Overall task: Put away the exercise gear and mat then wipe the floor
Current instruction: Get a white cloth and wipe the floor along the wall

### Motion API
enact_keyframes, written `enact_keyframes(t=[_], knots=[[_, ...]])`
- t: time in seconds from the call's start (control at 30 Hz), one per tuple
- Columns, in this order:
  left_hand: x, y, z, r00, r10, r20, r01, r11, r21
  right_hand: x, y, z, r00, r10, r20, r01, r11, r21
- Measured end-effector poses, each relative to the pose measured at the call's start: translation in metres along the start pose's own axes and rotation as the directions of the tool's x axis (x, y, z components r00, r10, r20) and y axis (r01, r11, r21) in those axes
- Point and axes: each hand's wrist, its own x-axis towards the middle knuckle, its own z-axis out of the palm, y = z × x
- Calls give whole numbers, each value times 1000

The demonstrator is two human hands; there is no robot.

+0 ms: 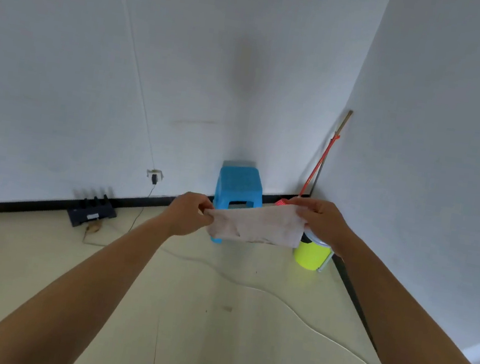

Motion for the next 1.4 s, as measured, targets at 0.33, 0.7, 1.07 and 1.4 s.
enact_keyframes(t=[0.33, 0.7, 1.07, 1.4], knots=[[274, -16, 25, 985, -164, 60, 169, 810, -562, 246, 50, -12, 999, 27, -39, -34, 978, -203], [508, -51, 35, 877, -472, 91, 389, 585, -712, 526, 65, 14, 942, 310, 131, -336, 889, 311], [716, -171, 53, 793, -463, 396, 594, 444, -670, 723, 87, 92, 828, 515, 221, -556, 706, 438], [852, -233, 117, 675, -555, 487, 737, 476, -479, 826, 157, 145, 697, 709, 106, -689, 621, 374]])
